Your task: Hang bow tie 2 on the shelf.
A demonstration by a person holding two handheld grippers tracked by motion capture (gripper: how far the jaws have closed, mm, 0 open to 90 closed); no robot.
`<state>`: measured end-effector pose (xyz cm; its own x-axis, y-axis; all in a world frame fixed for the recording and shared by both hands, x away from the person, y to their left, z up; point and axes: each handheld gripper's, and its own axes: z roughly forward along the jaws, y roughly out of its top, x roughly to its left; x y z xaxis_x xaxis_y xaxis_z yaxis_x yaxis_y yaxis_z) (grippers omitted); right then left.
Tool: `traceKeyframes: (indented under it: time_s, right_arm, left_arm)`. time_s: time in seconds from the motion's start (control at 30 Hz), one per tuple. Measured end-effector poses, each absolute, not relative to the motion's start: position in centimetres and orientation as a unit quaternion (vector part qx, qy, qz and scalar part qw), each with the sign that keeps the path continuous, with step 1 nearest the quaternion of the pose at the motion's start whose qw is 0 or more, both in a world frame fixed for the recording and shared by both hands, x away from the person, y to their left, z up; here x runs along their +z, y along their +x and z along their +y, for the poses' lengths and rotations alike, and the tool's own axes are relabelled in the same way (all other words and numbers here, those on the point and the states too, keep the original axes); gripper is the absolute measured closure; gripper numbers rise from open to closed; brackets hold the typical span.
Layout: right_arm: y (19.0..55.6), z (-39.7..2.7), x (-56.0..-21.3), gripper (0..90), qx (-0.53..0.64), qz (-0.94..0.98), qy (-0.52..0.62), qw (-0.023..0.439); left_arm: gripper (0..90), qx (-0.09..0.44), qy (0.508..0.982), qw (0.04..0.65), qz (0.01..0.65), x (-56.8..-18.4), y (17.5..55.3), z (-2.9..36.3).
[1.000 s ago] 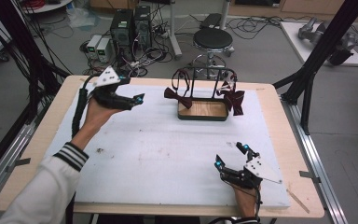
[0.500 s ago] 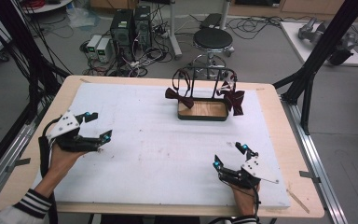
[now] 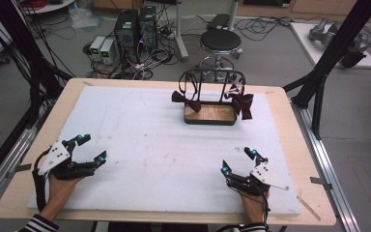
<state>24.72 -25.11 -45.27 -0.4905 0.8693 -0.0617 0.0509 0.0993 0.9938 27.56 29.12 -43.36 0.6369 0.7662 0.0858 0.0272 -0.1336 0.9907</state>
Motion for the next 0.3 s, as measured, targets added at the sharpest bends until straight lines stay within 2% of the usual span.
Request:
traceKeyframes:
  time_s: [0.3]
  right_arm:
    - [24.68, -25.18, -45.29, 11.2, 0.573, 0.645, 0.355, 0.359]
  left_arm:
    - [16.6, 0.318, 0.672, 0.598, 0.3, -44.51, 27.44, 28.62]
